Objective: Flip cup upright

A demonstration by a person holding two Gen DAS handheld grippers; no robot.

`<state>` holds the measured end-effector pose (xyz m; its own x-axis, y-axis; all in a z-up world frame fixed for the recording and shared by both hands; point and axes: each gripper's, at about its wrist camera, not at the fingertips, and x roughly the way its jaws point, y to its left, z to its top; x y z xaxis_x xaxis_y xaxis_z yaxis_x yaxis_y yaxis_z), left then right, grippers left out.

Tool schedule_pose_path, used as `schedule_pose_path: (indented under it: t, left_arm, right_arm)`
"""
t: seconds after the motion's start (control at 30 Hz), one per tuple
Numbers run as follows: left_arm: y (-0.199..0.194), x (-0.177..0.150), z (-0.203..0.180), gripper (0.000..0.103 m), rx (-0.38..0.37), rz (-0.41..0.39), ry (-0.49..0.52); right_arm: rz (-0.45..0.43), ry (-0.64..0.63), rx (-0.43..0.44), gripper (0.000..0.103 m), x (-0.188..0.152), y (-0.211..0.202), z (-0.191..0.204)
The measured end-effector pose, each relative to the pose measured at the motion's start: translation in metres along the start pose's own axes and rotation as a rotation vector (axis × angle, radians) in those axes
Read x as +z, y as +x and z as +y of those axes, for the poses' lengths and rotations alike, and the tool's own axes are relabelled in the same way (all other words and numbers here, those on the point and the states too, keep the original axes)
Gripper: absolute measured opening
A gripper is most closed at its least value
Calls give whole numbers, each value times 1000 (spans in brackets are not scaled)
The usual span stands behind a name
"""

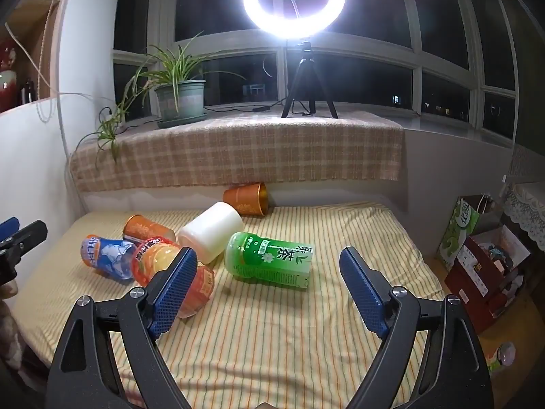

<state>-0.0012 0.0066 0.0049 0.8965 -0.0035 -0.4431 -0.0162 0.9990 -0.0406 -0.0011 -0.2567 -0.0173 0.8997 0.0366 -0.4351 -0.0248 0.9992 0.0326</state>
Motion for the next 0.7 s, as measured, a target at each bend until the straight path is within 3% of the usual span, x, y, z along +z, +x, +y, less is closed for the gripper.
schedule_pose_path:
  t: [0.7]
  left_arm:
    - [-6,7,5,103,7,-12,4]
  right_arm:
    - [3,0,0,86,1,0,0]
